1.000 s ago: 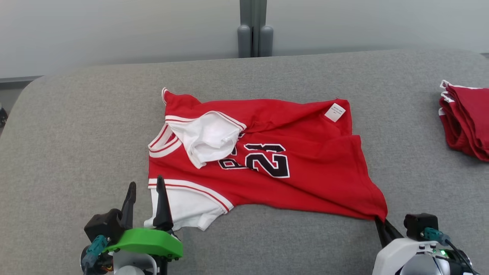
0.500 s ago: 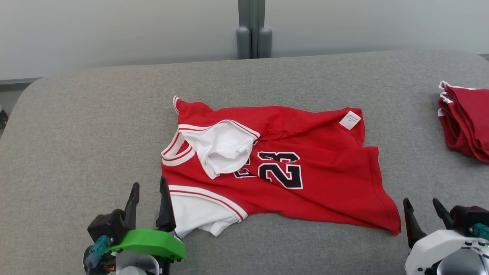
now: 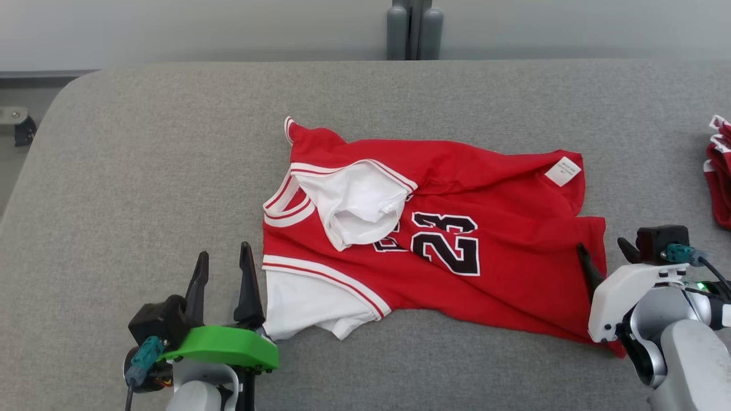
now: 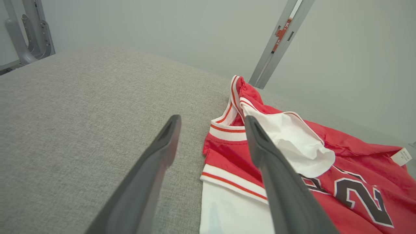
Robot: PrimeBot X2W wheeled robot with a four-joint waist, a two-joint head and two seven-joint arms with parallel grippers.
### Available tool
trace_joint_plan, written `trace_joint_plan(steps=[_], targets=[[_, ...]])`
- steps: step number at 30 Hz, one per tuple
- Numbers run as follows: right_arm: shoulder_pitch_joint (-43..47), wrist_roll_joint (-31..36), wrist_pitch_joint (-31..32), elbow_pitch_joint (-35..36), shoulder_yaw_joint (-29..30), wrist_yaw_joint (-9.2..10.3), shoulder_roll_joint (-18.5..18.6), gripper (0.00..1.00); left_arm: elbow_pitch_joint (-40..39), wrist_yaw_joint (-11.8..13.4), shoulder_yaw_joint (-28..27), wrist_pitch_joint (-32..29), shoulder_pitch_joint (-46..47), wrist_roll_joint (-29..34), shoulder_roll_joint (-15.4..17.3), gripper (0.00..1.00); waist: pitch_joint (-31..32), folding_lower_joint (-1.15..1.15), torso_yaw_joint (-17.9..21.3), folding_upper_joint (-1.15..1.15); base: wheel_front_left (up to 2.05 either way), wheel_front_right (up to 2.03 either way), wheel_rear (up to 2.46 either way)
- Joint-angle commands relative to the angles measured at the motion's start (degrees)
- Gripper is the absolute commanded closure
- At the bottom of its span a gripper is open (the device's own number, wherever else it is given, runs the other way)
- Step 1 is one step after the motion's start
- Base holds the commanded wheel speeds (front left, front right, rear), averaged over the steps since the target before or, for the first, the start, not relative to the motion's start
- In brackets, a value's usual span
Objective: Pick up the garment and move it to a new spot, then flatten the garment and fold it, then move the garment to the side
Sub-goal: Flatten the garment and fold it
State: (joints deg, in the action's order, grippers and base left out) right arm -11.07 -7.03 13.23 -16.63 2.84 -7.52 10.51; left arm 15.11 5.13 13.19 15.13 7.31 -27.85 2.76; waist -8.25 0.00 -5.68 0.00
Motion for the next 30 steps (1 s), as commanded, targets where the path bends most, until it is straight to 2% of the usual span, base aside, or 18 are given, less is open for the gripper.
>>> trace_joint_plan(steps=[1,5,6,7,8,9,12,21,27,28,29,30], targets=[[-1.67,-0.97,0.14,-2.08,-0.94,0.05,0.55,0.00,-0.20,0.33,-0.11,0.00,1.01,-0.07,0.25,0.00,-1.69,0.00,-1.69,0.00,0.00,0.00,0.00],[-5.24,-3.58,-0.07,-8.28,-3.86,0.05,1.98,0.00,-0.32,0.34,-0.39,0.00,1.54,-0.17,0.25,0.00,-2.80,0.00,-2.75,0.00,0.00,0.00,0.00],[-6.21,-4.23,-0.24,-9.50,-4.43,0.05,2.47,0.43,-0.39,0.43,-0.48,0.00,1.65,-0.23,0.25,0.00,-3.07,0.00,-2.93,0.00,0.00,0.00,0.00],[-7.03,-4.71,-0.40,-10.37,-4.91,0.05,2.87,0.62,-0.45,0.48,-0.52,0.00,1.73,-0.28,0.25,0.00,-3.28,0.00,-3.05,0.00,0.00,0.00,0.00],[-8.02,-5.26,-0.60,-11.30,-5.41,0.05,3.27,0.95,-0.51,0.46,-0.57,0.00,1.84,-0.31,0.25,0.00,-3.56,0.00,-3.21,0.00,0.00,0.00,0.00],[-8.84,-5.66,-0.76,-12.03,-5.87,0.05,3.74,1.00,-0.55,0.46,-0.56,0.00,1.95,-0.30,0.25,0.00,-3.74,0.00,-3.32,0.00,0.00,0.00,0.00],[-13.05,-6.74,-2.07,-14.11,-6.39,0.06,6.43,1.00,-0.88,0.44,-0.35,0.00,2.41,-0.50,0.25,0.00,-4.81,0.00,-3.94,0.00,0.00,0.00,0.00],[-24.03,-7.17,-1.96,-18.18,-5.81,0.06,10.16,1.00,-1.30,0.77,0.37,0.01,3.61,-1.08,0.25,0.00,-7.48,0.00,-5.51,0.00,0.00,0.00,0.00],[-30.89,-4.80,-2.25,-25.04,-4.06,0.07,9.87,1.00,-1.30,0.68,0.70,0.00,4.69,-1.35,0.25,0.00,-8.94,0.00,-6.42,0.00,0.00,0.00,0.00],[-31.77,-4.18,-3.00,-26.12,-3.31,0.07,9.74,0.91,-1.31,0.72,0.72,0.00,4.84,-1.32,0.25,0.00,-9.07,0.00,-6.50,0.00,0.00,0.00,0.00],[-32.58,-3.45,-3.86,-27.53,-2.69,0.06,9.31,0.50,-1.31,0.76,0.74,0.00,5.00,-1.27,0.25,0.00,-9.17,0.00,-6.61,0.00,0.00,0.00,0.00],[-33.73,-2.03,-6.13,-29.48,-1.47,0.06,8.67,0.00,-1.32,0.86,0.62,0.00,5.18,-1.14,0.25,0.00,-9.16,0.00,-6.61,0.00,0.00,0.00,0.00]])
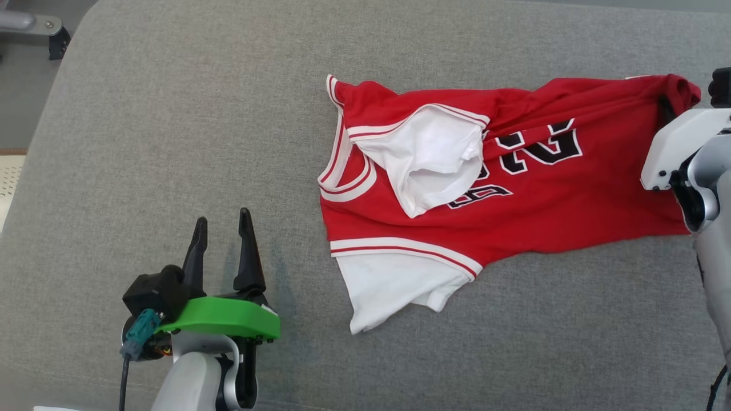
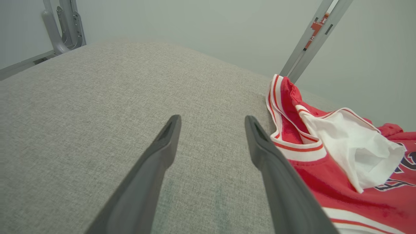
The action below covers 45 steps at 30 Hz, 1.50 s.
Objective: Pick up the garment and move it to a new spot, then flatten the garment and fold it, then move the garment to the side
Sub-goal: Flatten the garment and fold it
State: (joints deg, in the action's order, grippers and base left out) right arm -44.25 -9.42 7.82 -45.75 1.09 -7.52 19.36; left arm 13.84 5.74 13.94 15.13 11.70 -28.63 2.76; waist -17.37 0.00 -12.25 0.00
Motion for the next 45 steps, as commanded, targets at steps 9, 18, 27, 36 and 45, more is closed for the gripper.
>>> trace_joint_plan(steps=[9,18,27,36,45], targets=[[-2.20,2.44,-10.28,-2.41,1.01,0.06,-1.20,0.00,-0.91,-0.28,-0.35,0.00,1.39,1.32,0.25,0.00,2.04,0.00,3.31,0.00,0.00,0.00,0.00],[6.61,-0.80,-19.18,4.59,-1.92,0.06,-3.68,0.00,-0.25,-1.38,0.36,0.00,1.29,3.20,0.25,0.00,7.51,0.00,8.83,0.00,0.00,0.00,0.00],[20.83,-1.23,-22.03,15.53,-1.28,0.06,-8.69,0.00,3.32,-1.46,1.49,0.00,-2.98,3.25,0.26,0.00,13.08,0.00,11.15,0.00,0.00,0.00,0.00],[32.08,1.38,-20.52,27.70,-1.30,0.06,-13.27,0.00,19.36,-3.75,5.17,-4.31,0.56,3.84,0.62,0.00,13.92,0.00,12.74,0.00,0.00,0.00,0.00],[37.26,1.59,-18.33,38.70,-0.95,0.05,-15.79,0.00,31.07,-3.70,6.03,-7.59,8.11,3.43,0.53,0.08,11.18,0.00,15.43,0.00,0.00,0.00,0.00]])
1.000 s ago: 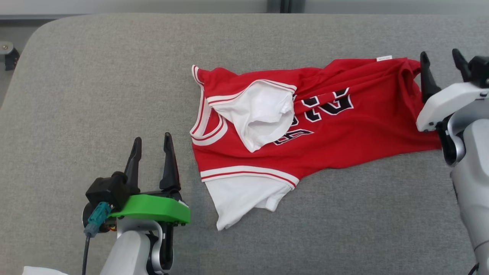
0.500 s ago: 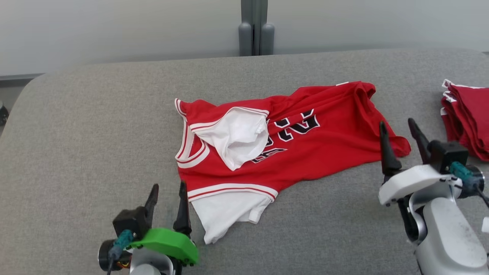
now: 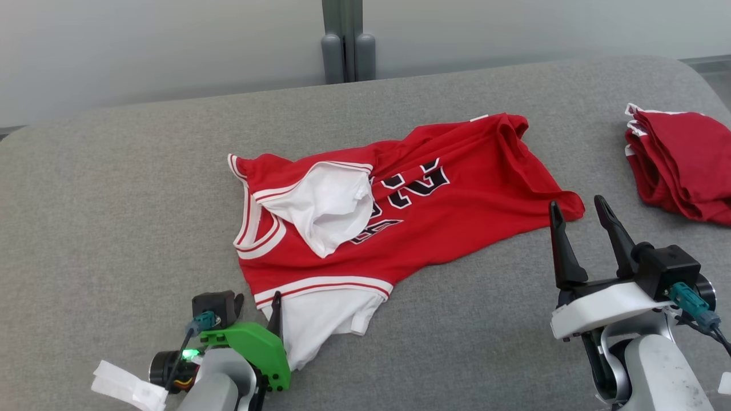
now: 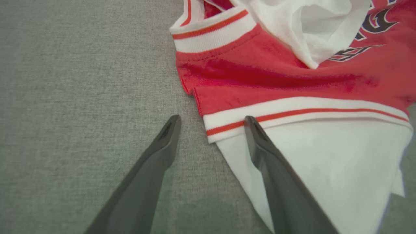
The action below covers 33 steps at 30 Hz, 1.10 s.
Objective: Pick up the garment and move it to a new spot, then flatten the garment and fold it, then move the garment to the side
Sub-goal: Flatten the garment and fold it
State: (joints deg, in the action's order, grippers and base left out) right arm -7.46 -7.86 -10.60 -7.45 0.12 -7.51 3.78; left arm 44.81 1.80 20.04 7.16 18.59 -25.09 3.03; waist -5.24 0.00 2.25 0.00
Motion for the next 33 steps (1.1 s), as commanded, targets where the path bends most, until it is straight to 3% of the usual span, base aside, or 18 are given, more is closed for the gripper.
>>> trace_joint_plan(steps=[1,2,4,16,24,25,26,27,33], targets=[[0.61,0.04,0.24,1.15,-0.05,0.04,-0.28,0.00,1.02,0.49,-0.08,0.49,1.78,0.05,0.27,0.48,-1.29,0.00,1.20,0.00,0.00,0.00,0.00],[0.79,0.01,0.47,1.95,-0.10,0.05,-0.35,0.00,1.93,0.61,0.10,0.62,2.46,0.26,0.27,0.72,-1.72,0.00,1.50,0.00,0.00,0.00,0.00],[1.00,0.17,0.64,3.34,-0.07,0.04,-0.54,0.00,3.03,0.20,0.19,1.29,3.78,0.09,0.25,0.99,-2.46,0.00,1.98,0.00,0.00,0.00,0.00],[-0.22,-0.13,-0.39,6.58,0.52,0.04,-0.86,0.00,4.86,1.39,-1.28,6.51,15.11,1.48,2.90,1.00,-7.84,0.00,4.91,0.00,0.00,0.00,0.00],[-1.10,-1.22,-2.36,5.21,0.03,0.04,-0.87,0.00,7.33,0.60,-2.32,7.80,19.01,1.53,3.73,1.00,-9.08,0.00,5.88,0.00,0.00,0.00,0.00],[-0.98,-1.30,-2.65,5.04,0.16,0.04,-0.87,0.00,7.06,0.45,-2.50,7.96,18.88,1.55,3.65,0.79,-8.93,0.00,5.75,0.00,0.00,0.00,0.00],[-0.74,-1.38,-2.86,4.79,0.29,0.04,-0.87,0.00,6.61,0.35,-2.75,8.09,18.53,1.64,3.59,0.16,-8.69,0.00,5.56,0.00,0.00,0.00,0.00],[-0.47,-1.37,-2.92,4.52,0.38,0.04,-0.88,0.00,5.48,0.37,-3.06,8.14,18.17,1.94,3.53,0.00,-8.42,0.00,5.37,0.00,0.00,0.00,0.00],[0.71,-1.68,-3.67,3.30,0.65,0.04,-0.86,0.00,-3.19,0.51,-6.53,8.01,12.16,3.30,2.89,0.00,-6.00,0.00,3.73,0.00,0.00,0.00,0.00]])
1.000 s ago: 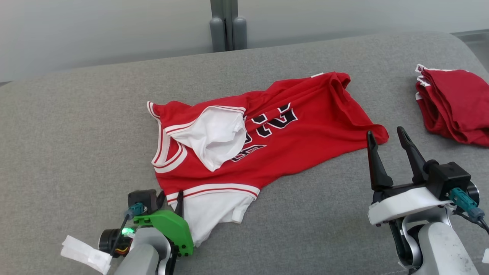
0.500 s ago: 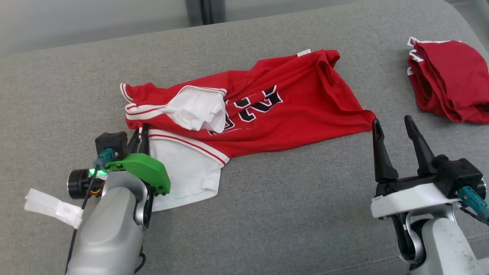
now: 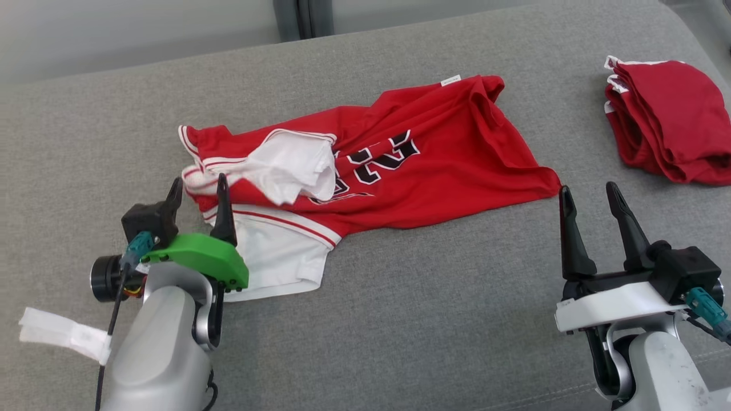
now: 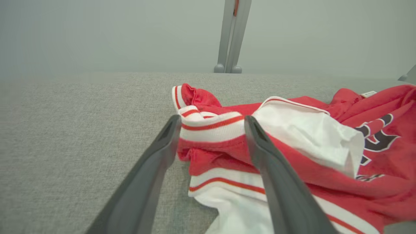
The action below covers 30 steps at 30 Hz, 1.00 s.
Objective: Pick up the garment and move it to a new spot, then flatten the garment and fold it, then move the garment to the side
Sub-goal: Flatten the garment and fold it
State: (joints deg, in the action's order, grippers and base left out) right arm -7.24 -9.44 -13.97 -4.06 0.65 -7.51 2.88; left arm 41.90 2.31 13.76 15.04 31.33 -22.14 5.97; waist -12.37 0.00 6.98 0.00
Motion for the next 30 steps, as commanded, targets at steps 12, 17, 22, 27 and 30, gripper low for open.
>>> trace_joint_plan(steps=[12,17,22,27,30], targets=[[3.78,0.05,-1.01,-3.74,0.30,0.04,0.05,0.00,-16.79,-0.62,-4.74,0.08,-17.10,3.81,-2.51,0.00,9.26,0.00,-4.99,0.00,0.00,0.00,0.00],[5.48,-0.04,-1.21,-5.02,-0.73,0.04,0.03,0.00,-20.67,-0.23,-4.74,0.08,-23.23,3.95,-2.93,0.00,12.07,0.00,-5.91,0.00,0.00,0.00,0.00],[5.59,-0.66,-1.20,-6.35,-2.15,0.04,0.07,0.00,-23.96,1.04,-3.25,0.08,-27.28,2.47,-3.03,0.00,13.00,0.00,-6.18,0.00,0.00,0.00,0.00],[4.61,-0.44,-1.24,-7.65,-2.63,0.04,0.06,0.00,-25.05,2.40,-1.89,0.08,-28.46,2.02,-3.00,0.00,13.22,0.00,-6.44,0.00,0.00,0.00,0.00],[4.43,-0.40,-1.25,-8.17,-2.79,0.04,0.06,0.00,-25.34,2.83,-1.42,0.08,-28.47,2.07,-3.00,0.00,13.25,0.00,-6.53,0.00,0.00,0.00,0.00]])
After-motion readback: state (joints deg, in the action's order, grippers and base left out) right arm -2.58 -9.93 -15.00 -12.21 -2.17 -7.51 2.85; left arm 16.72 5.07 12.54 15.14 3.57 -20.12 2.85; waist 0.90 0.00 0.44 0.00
